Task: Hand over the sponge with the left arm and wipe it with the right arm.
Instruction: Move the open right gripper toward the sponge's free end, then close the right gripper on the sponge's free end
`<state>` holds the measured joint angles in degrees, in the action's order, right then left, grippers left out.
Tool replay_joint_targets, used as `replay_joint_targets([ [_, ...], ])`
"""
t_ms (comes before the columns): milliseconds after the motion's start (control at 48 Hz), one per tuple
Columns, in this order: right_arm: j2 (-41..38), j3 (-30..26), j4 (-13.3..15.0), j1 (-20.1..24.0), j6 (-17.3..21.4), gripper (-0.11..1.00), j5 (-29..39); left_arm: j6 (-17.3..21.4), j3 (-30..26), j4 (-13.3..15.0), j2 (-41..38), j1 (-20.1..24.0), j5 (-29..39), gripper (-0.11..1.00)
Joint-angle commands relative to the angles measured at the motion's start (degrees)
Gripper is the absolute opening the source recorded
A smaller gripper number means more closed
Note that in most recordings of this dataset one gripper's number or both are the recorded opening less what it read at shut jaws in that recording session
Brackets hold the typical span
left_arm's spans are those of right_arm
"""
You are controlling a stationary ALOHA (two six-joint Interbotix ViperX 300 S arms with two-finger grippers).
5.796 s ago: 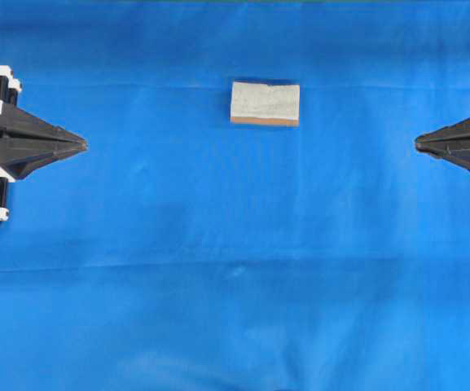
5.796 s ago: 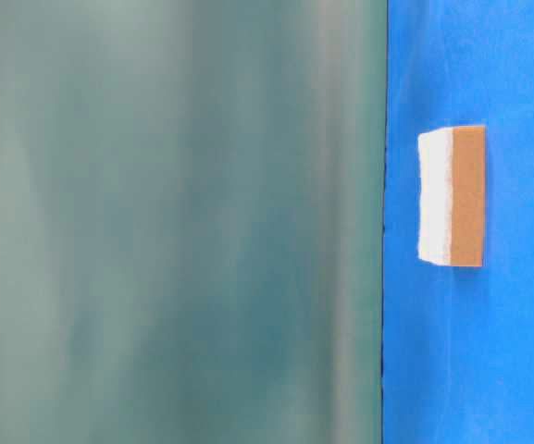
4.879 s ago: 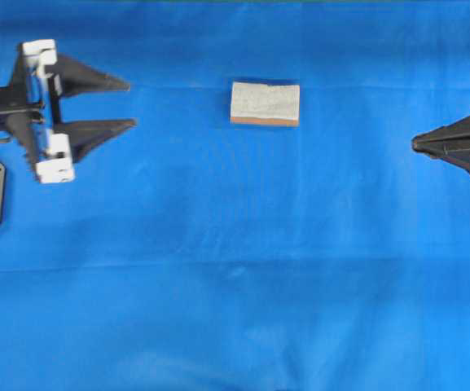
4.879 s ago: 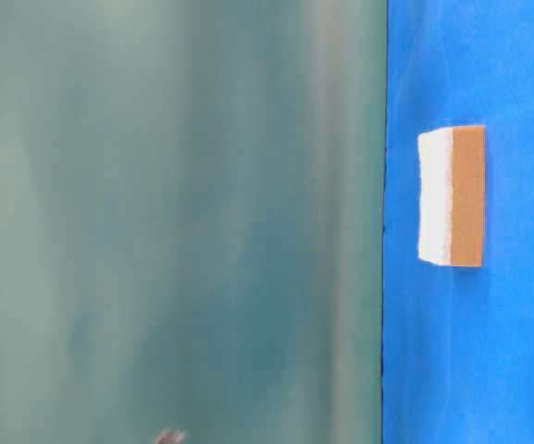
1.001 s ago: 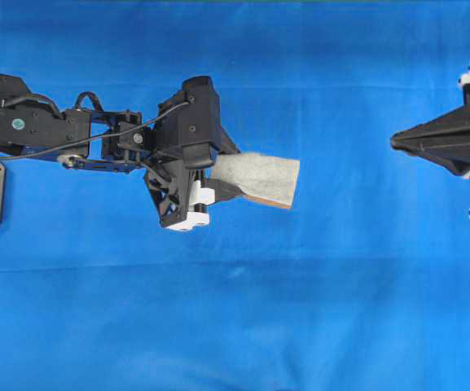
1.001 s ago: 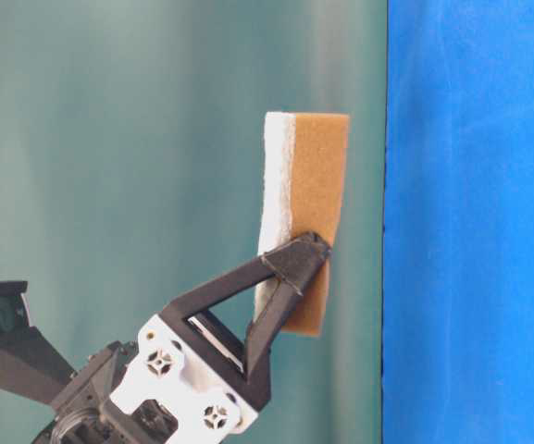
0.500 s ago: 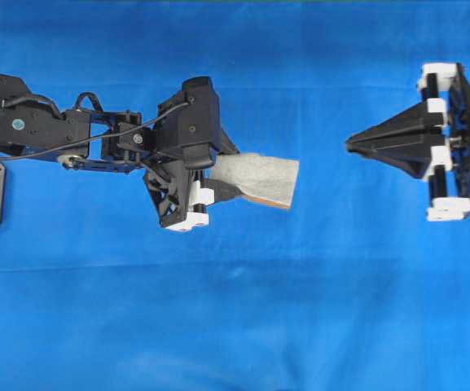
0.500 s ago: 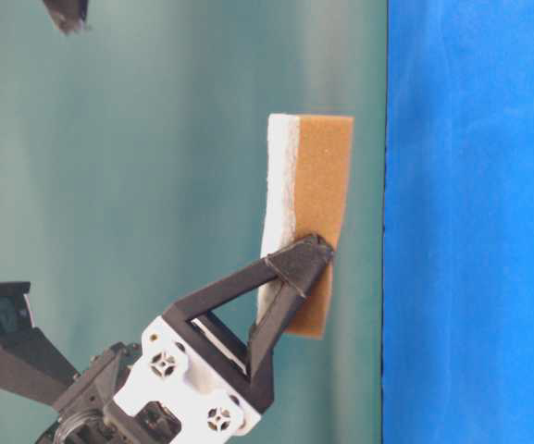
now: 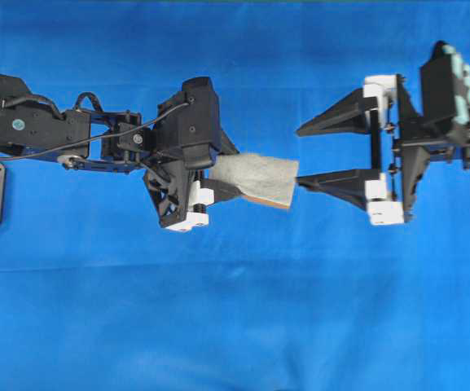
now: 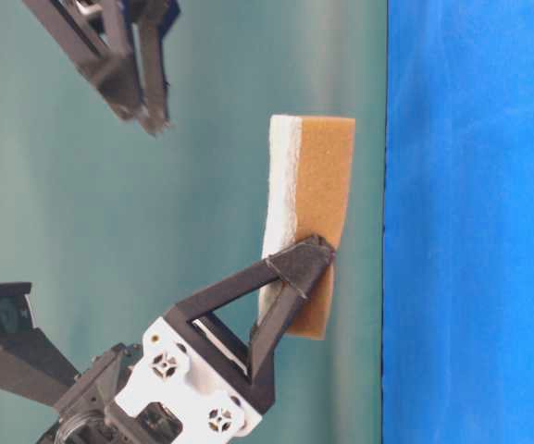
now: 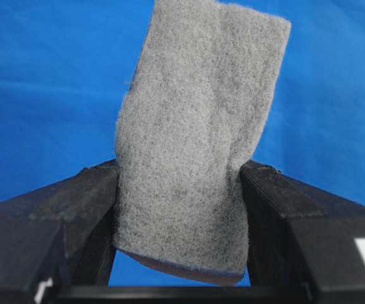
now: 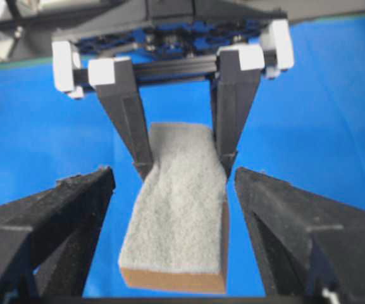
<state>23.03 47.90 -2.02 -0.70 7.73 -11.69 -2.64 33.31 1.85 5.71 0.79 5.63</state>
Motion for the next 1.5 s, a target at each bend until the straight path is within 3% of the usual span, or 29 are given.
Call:
replay_joint_targets([
  [0, -1.58, -2.72, -0.70, 0.09, 0.26, 0.74, 0.97, 0.09, -0.53, 0.00, 1.41, 0.00, -0.35, 0.48],
  [396, -10.20, -7.82, -1.32, 0.97, 0.35, 0.74, 7.38, 0.09, -0.53, 0.09, 1.41, 0.00, -0.26, 0.48],
  [1188, -15.64, -9.40, -1.32, 0.26, 0.26, 0.74, 7.91, 0.09, -0.53, 0.00, 1.41, 0.00, -0.26, 0.48],
  [1272, -15.64, -9.49, -1.23, 0.26, 0.18, 0.69, 8.35, 0.09, -0.53, 0.09, 1.41, 0.00, -0.35, 0.48],
  [1397, -15.47, -9.84, -1.05, 0.35, 0.09, 0.51, 9.23, 0.09, -0.53, 0.00, 1.41, 0.00, -0.35, 0.47],
  [1480, -15.21, -9.84, -1.05, 0.26, 0.00, 0.49, 9.40, 0.35, -0.53, 0.00, 1.41, 0.00, -0.53, 0.42],
])
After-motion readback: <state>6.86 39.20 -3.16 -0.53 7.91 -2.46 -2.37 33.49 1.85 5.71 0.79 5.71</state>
